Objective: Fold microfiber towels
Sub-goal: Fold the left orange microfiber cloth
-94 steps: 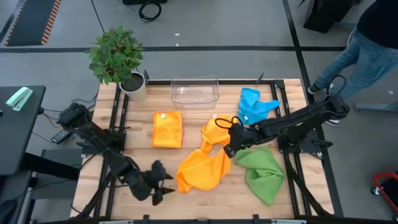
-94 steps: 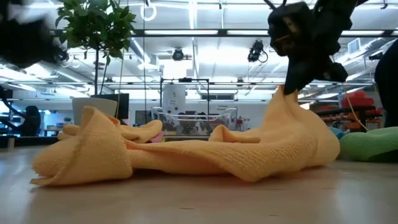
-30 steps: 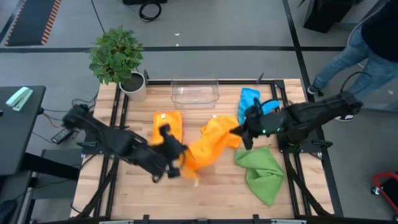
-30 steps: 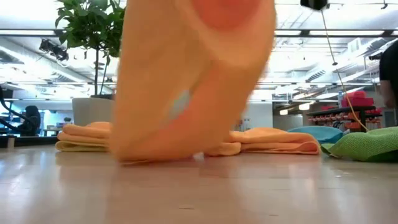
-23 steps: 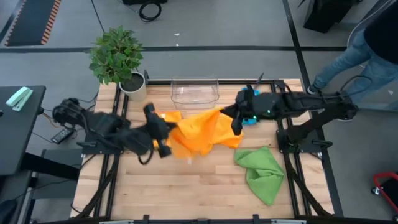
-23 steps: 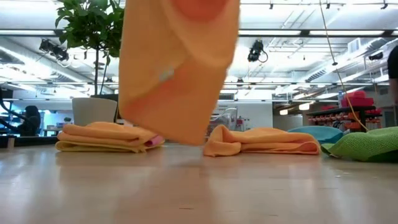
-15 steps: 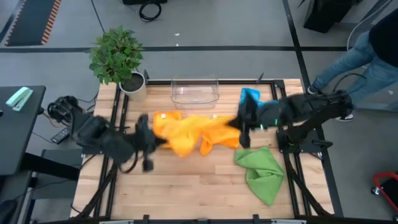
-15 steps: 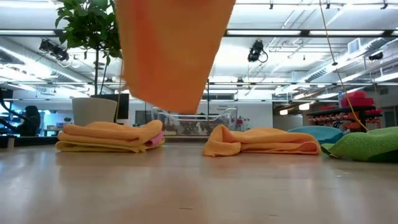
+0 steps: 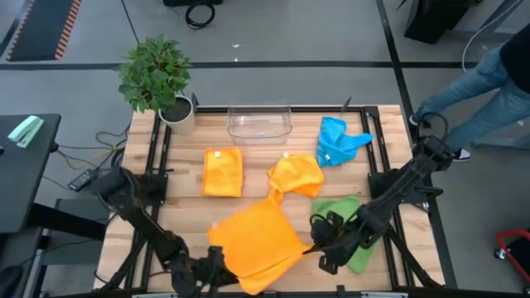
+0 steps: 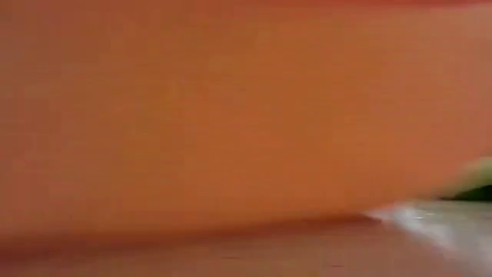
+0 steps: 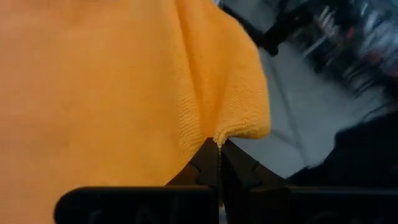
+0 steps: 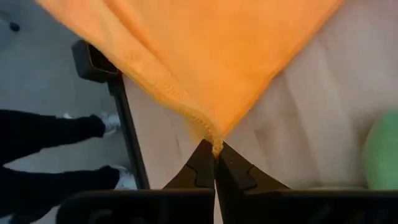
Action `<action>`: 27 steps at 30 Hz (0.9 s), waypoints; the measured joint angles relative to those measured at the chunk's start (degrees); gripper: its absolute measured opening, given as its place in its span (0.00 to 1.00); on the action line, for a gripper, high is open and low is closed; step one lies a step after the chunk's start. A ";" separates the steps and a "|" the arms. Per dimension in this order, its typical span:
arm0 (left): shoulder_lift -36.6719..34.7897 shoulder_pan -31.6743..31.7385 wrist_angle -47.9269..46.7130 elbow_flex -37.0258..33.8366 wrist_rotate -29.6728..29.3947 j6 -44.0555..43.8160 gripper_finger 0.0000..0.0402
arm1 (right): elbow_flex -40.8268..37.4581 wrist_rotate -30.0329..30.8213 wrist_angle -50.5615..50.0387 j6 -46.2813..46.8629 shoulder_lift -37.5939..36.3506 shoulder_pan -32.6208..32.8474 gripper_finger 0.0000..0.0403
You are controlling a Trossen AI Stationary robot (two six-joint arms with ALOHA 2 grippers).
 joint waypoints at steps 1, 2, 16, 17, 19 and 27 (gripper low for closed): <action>2.15 -0.53 2.49 0.08 -0.27 -1.70 0.02 | 0.00 -0.22 0.34 0.59 0.24 -0.22 0.01; 3.92 -0.89 3.05 0.57 -0.38 -3.86 0.02 | 0.00 -0.27 0.37 0.72 0.27 -0.76 0.01; 4.35 -2.19 0.81 1.18 1.22 -12.90 0.44 | 0.04 -9.88 7.03 -18.57 3.44 -23.24 0.01; 3.55 -2.55 -0.38 0.94 1.61 -13.95 0.47 | 0.04 -10.01 7.23 -19.45 3.73 -24.49 0.01; 1.51 -3.47 -3.79 0.50 1.86 -16.87 0.53 | 0.04 -11.27 8.53 -21.09 4.65 -26.87 0.01; -6.81 -7.07 -21.17 0.35 -6.27 -25.24 0.52 | 0.04 -16.29 12.63 -25.92 11.13 -30.74 0.01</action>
